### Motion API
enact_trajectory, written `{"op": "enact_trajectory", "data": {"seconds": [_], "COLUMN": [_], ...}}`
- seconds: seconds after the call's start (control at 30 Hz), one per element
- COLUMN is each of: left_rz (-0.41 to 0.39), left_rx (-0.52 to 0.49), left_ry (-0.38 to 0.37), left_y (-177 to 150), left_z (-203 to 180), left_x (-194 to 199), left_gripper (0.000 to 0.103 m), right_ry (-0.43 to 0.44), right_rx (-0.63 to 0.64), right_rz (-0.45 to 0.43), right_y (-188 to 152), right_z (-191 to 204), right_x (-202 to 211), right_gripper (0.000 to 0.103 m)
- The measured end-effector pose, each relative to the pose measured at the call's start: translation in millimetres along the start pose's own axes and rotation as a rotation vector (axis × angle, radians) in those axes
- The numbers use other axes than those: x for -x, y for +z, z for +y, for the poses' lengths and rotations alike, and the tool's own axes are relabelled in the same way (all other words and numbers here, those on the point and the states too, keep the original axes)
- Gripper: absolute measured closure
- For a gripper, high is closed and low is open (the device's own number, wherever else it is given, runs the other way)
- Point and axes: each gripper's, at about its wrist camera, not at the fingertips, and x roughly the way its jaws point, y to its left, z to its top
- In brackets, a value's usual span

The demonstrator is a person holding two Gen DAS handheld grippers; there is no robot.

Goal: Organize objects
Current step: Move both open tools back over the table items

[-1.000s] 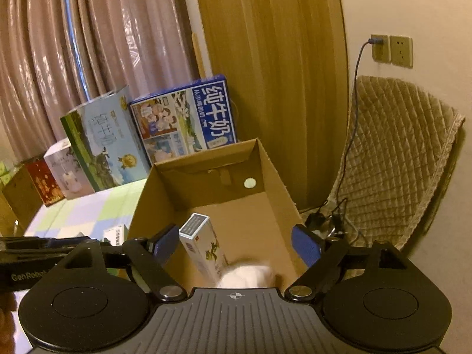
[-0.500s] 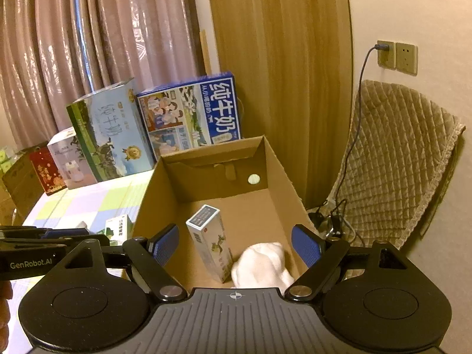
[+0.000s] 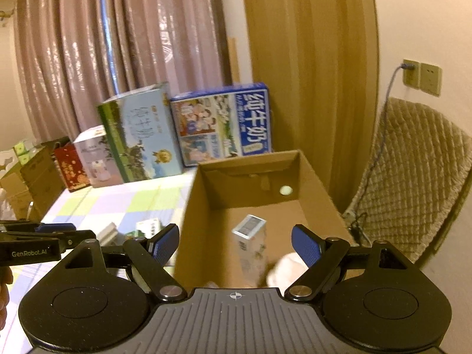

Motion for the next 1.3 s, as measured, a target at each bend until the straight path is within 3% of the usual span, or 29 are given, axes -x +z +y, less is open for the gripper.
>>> {"op": "enact_trajectory", "data": {"seconds": [0.23, 0.37, 0.7, 1.03, 1.17, 1.3], "left_rz": [-0.002, 0.012, 0.058, 0.182, 0.223, 0.229], "left_rx": [0.06, 0.071, 0.056, 0.014, 0.019, 0.051], "left_ry": [0.081, 0.139, 0.204, 0.135, 0.123, 0.083], "left_y": [-9, -23, -61, -93, -102, -104], "left_z": [59, 89, 136, 140, 137, 129], "left_x": [16, 20, 23, -16, -37, -52], "left_gripper": [0.037, 0.031, 0.013, 0.009, 0.01, 0.021], "right_ry": [0.079, 0.129, 0.202, 0.212, 0.21, 0.192], "right_rx": [0.063, 0.094, 0.113, 0.119, 0.143, 0.156], "right_rz": [-0.018, -0.017, 0.021, 0.149, 0.202, 0.225], "right_y": [3, 2, -9, -48, -54, -57], "right_z": [48, 78, 137, 150, 146, 141], "right_x": [-4, -9, -45, -110, -128, -146], "right_gripper": [0.022, 0.022, 0.022, 0.023, 0.034, 0.051]}}
